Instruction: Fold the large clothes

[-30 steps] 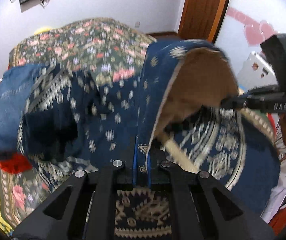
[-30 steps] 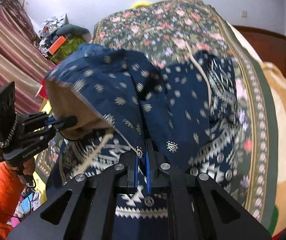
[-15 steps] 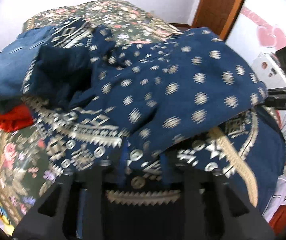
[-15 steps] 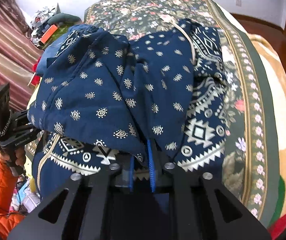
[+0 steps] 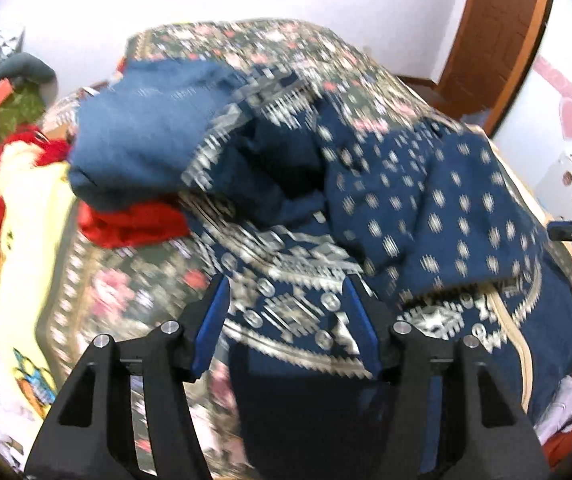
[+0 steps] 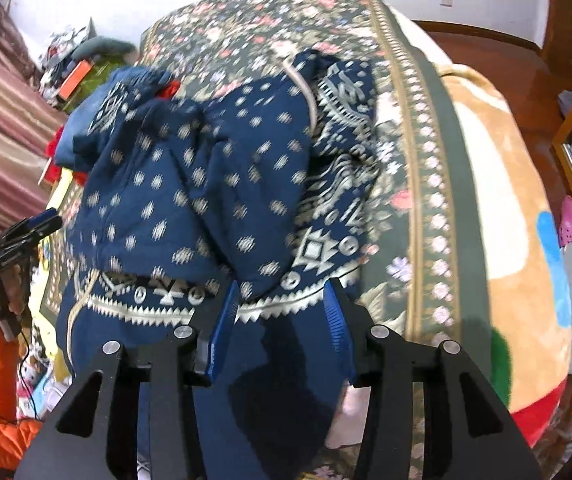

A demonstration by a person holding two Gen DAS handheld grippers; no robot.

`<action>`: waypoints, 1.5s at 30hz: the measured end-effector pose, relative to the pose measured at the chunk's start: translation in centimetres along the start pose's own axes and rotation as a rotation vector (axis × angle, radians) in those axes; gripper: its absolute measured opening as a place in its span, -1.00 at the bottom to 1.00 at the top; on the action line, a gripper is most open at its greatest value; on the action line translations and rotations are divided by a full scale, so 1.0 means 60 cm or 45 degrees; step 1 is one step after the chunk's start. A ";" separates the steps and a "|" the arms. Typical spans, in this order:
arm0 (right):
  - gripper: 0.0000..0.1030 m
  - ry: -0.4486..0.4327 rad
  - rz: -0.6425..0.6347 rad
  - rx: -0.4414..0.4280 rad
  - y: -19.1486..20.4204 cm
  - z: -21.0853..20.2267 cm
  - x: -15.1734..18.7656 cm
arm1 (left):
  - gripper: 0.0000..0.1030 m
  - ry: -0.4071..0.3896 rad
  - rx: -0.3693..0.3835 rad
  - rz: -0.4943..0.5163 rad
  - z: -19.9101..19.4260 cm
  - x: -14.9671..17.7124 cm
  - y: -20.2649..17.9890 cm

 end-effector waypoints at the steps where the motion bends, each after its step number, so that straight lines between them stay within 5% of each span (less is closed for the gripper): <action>1: -0.21 -0.021 0.015 -0.007 -0.003 -0.004 -0.011 | 0.23 -0.016 -0.024 0.005 -0.004 -0.011 0.010; 11: 0.04 -0.133 0.130 -0.016 -0.012 0.012 -0.112 | 0.28 -0.006 -0.040 0.100 0.060 -0.109 0.062; 20: 0.05 -0.068 0.213 0.012 -0.038 0.080 -0.169 | 0.30 0.103 -0.050 0.249 0.160 -0.138 0.080; 27: 0.05 -0.002 0.295 0.010 -0.059 0.147 -0.214 | 0.29 -0.019 0.090 0.203 0.165 -0.170 0.078; 33: 0.05 -0.010 0.332 -0.025 -0.056 0.186 -0.244 | -0.30 -0.028 0.180 0.094 0.198 -0.180 0.084; 36: 0.09 -0.051 0.300 -0.038 -0.041 0.198 -0.260 | -0.43 -0.058 0.201 0.039 0.199 -0.179 0.086; 39: -0.23 -0.070 0.302 -0.034 -0.037 0.210 -0.272 | -0.66 -0.042 0.249 -0.067 0.193 -0.175 0.088; 41: -0.75 -0.071 0.315 -0.037 -0.036 0.212 -0.276 | -0.77 -0.057 0.271 -0.126 0.180 -0.177 0.091; 45: -0.84 -0.137 0.307 -0.077 -0.022 0.181 -0.286 | -0.82 -0.130 0.303 -0.180 0.135 -0.197 0.092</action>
Point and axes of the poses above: each gripper's, at about its wrist camera, not at the fingertips, and z roughly the way its jaws point, y to its left, x to its underside, the point moved 6 cm from there along z, roughly the way its jaws point, and after that the axes turned 15 degrees about z, right-handed, at the moved point
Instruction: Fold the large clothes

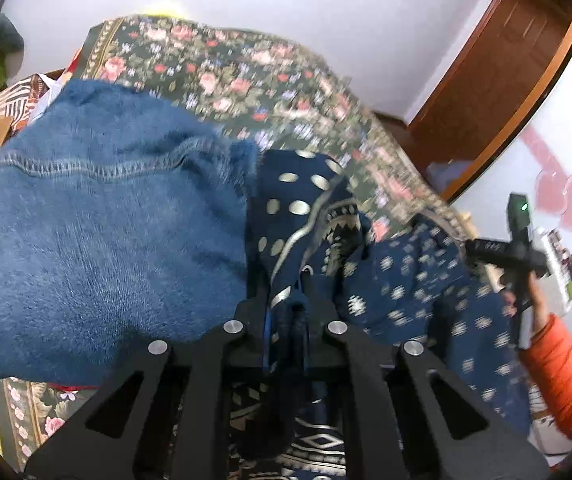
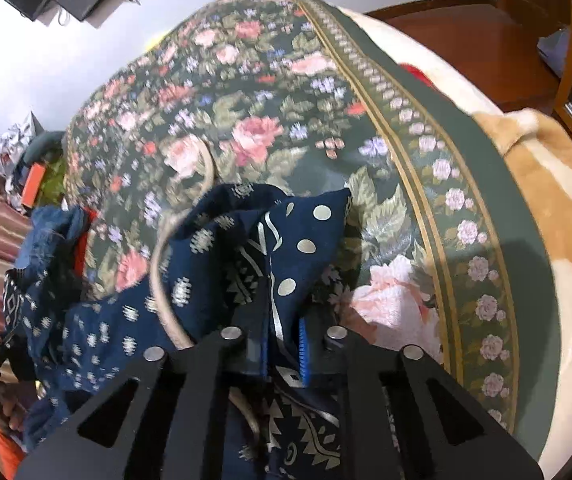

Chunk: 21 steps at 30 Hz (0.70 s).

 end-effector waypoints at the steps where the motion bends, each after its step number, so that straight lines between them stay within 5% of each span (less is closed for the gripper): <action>1: -0.85 -0.023 -0.017 -0.012 0.007 -0.011 -0.002 | -0.83 -0.026 -0.014 0.009 -0.014 -0.009 -0.005; 13: -0.97 -0.392 -0.156 -0.117 0.115 -0.190 -0.088 | -0.84 -0.252 -0.086 -0.200 -0.139 -0.072 0.060; 17: -0.97 -0.348 -0.102 -0.091 0.110 -0.167 -0.124 | -0.87 -0.193 -0.167 -0.279 -0.123 -0.053 0.117; 21: -0.96 -0.255 -0.202 0.007 0.105 -0.116 -0.091 | -0.88 -0.142 -0.275 -0.325 -0.097 -0.027 0.168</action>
Point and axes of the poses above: each gripper's, at about its wrist camera, not at the fingertips, and z roughly the way its jaws point, y to its left, x to its underside, the point moved 6 cm from there along z, roughly the way its jaws point, and after that the axes turned 15 degrees about z, right-handed, at the moved point
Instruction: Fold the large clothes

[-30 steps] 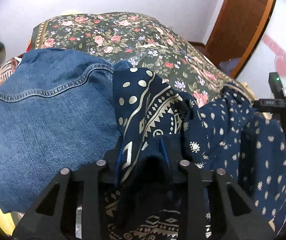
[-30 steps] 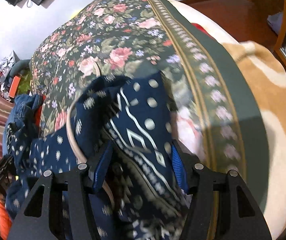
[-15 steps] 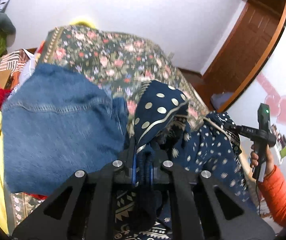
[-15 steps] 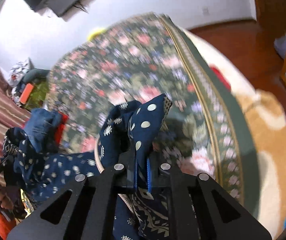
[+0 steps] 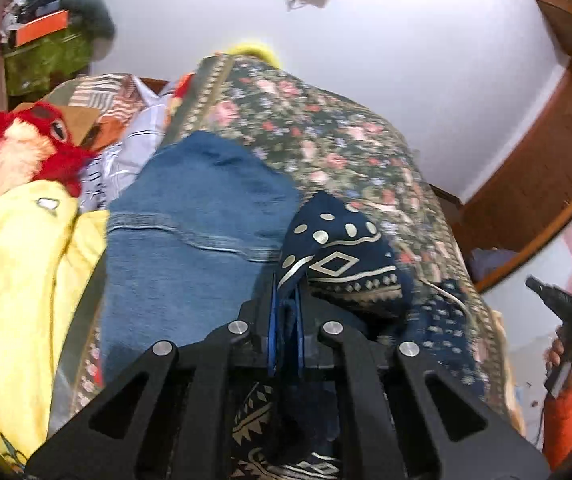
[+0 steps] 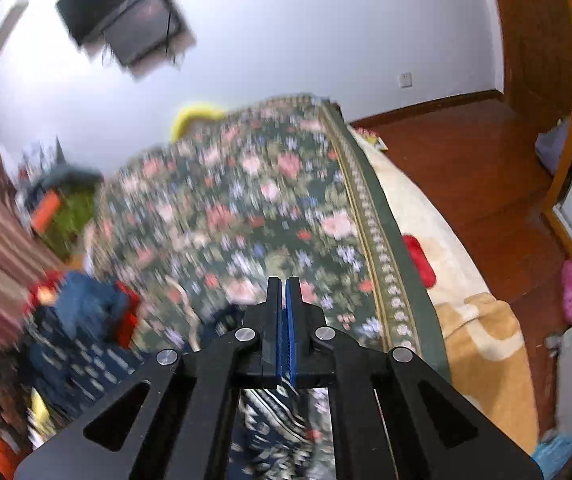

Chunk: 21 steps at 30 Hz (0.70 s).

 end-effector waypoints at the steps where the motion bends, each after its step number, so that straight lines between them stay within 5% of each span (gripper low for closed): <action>1: -0.96 0.030 -0.017 -0.004 0.002 0.008 0.011 | -0.88 0.006 -0.004 -0.012 0.006 0.004 0.007; 6: -0.82 0.203 -0.130 0.094 0.001 0.072 0.077 | -0.87 0.040 -0.089 0.027 0.030 0.023 0.021; 8: -0.47 0.267 -0.145 0.113 0.001 0.092 0.096 | -0.87 0.052 -0.138 0.059 0.036 0.024 0.021; 10: -0.35 0.291 -0.158 0.108 0.004 0.105 0.112 | -0.84 0.071 -0.213 0.112 0.048 0.023 0.024; 17: -0.28 0.351 -0.188 0.106 0.017 0.102 0.145 | -0.81 0.101 -0.321 0.270 0.054 0.029 0.003; 21: -0.25 0.331 -0.262 0.123 0.028 0.069 0.162 | -0.40 0.123 -0.302 0.302 0.023 0.038 -0.011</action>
Point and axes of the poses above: each gripper's, at about its wrist camera, not at the fingertips, and z roughly the way its jaws point, y to its left, x to its underside, the point moved 6 cm from there along z, roughly the way its jaws point, and after that the axes turned 15 degrees about z, right-handed, at the moved point
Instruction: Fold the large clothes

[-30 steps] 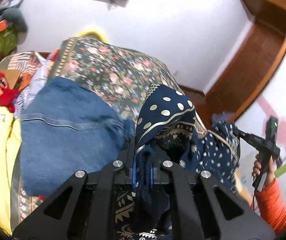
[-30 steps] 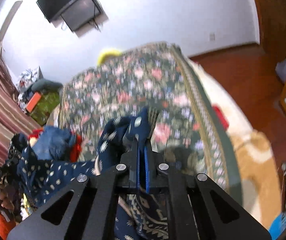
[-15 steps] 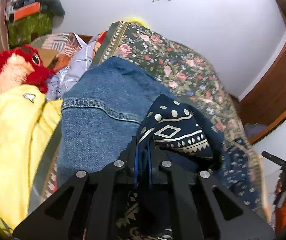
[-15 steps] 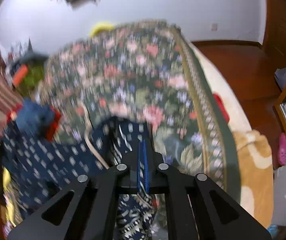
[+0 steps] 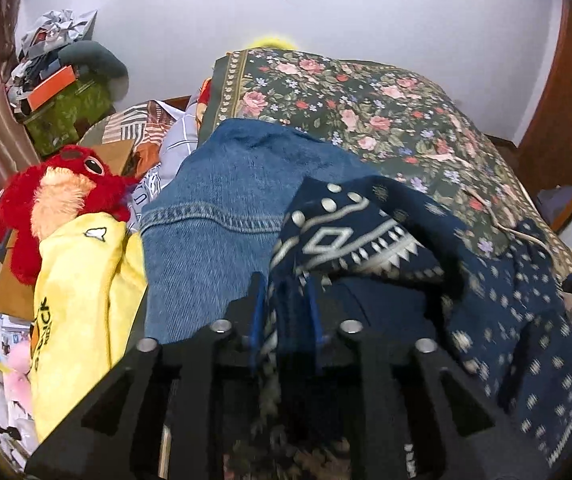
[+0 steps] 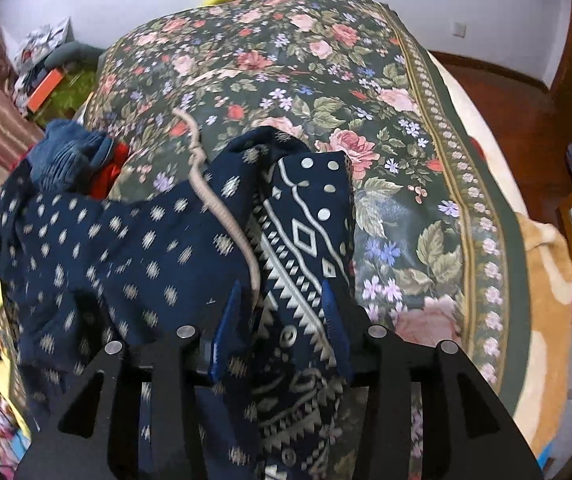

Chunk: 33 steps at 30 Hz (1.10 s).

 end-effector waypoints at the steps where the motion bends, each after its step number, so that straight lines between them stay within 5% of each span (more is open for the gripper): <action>1: -0.24 -0.004 -0.015 0.001 0.002 -0.010 0.007 | -0.18 -0.007 0.007 0.002 -0.013 0.004 -0.002; 3: -0.18 -0.016 -0.041 0.000 0.006 -0.031 0.021 | 0.09 -0.038 0.003 0.014 -0.040 0.011 -0.005; 7: 0.27 -0.072 -0.131 0.029 0.020 -0.078 0.055 | 0.59 -0.086 -0.025 0.038 -0.097 0.032 -0.015; 18: 0.38 -0.111 -0.182 0.083 0.017 -0.165 0.157 | 0.67 -0.045 0.018 0.107 -0.174 0.157 -0.056; 33: 0.38 0.016 0.030 0.090 -0.042 -0.174 0.298 | 0.67 0.149 0.144 -0.268 -0.153 0.360 -0.025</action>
Point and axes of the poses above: each gripper's, at about its wrist camera, not at the fingertips, and z roughly the way its jaws point, y to its left, x to its underside, the point moved 6 cm from there along z, roughly the way its jaws point, and after that the axes turned 15 degrees about z, right-handed, at the moved point
